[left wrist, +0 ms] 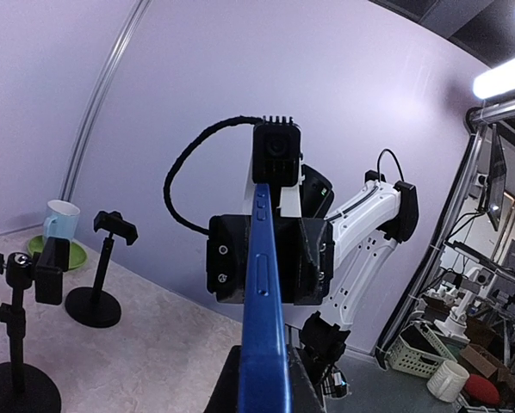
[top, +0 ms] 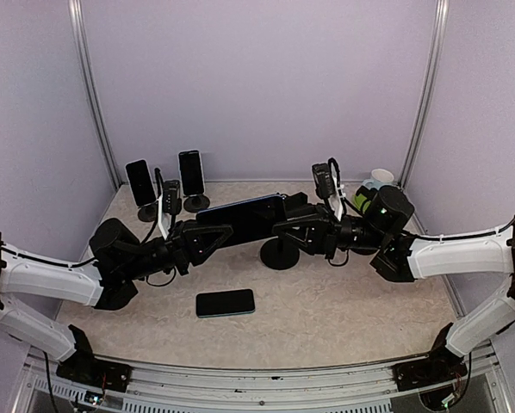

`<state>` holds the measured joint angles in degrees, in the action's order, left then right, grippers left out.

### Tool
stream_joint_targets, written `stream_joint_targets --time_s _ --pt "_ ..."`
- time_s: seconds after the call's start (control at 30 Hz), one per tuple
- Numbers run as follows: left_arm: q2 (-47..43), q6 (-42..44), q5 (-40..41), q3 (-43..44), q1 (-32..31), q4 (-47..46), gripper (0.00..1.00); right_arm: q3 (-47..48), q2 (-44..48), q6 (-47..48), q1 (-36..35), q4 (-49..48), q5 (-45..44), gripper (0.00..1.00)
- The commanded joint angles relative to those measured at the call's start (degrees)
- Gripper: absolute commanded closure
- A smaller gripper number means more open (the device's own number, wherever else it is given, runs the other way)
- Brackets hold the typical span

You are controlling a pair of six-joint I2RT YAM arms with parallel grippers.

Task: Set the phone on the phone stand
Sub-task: Pass from the left arm to the right

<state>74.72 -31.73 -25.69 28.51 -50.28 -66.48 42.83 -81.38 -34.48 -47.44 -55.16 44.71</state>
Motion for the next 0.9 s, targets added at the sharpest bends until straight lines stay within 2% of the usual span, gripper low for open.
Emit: stream_joint_targets --time_s 0.0,0.1,0.2,0.23,0.3,0.33,0.4,0.43,0.57,0.67,0.87 --pt "-0.5 -0.4 -0.4 -0.1 -0.3 -4.6 1.00 2.0 -1.3 -0.4 0.5 -1.8 1.0 0.79" --pt "-0.6 -0.3 -0.4 -0.3 -0.3 -4.5 1.00 2.6 -1.7 -0.7 0.5 -1.9 1.3 1.00" --pt "-0.6 -0.1 -0.4 -0.3 -0.3 -3.9 1.00 3.2 -1.8 -1.2 0.7 -1.6 1.3 1.00" --pt "-0.8 0.0 -0.3 -0.3 -0.3 -3.4 0.94 3.5 -1.6 -1.4 0.7 -1.1 1.4 1.00" --pt "-1.3 0.2 -0.4 -0.3 -0.1 -1.9 0.57 4.4 -1.3 -1.5 1.2 0.8 2.2 1.00" --pt "-2.0 0.4 -0.6 -0.4 0.0 -0.8 0.33 4.8 -0.9 -1.2 1.5 2.4 2.6 1.00" --pt "-4.0 1.2 -1.7 -0.6 0.8 2.3 0.05 5.5 0.4 0.4 2.2 6.9 3.2 1.00" --pt "-5.3 1.8 -2.5 -0.6 1.4 4.3 0.02 6.1 1.2 1.8 2.5 11.2 3.5 1.00" --pt "-12.1 5.5 -7.2 0.4 5.2 16.3 0.01 9.5 4.4 10.7 3.4 27.9 4.3 1.00" --pt "-15.2 9.7 -10.8 3.8 7.6 29.3 0.01 14.0 5.4 18.1 3.4 41.4 5.3 1.00" --pt "-13.3 16.8 -16.1 11.9 8.1 46.5 0.01 19.3 4.9 27.5 3.6 56.9 10.4 1.00"
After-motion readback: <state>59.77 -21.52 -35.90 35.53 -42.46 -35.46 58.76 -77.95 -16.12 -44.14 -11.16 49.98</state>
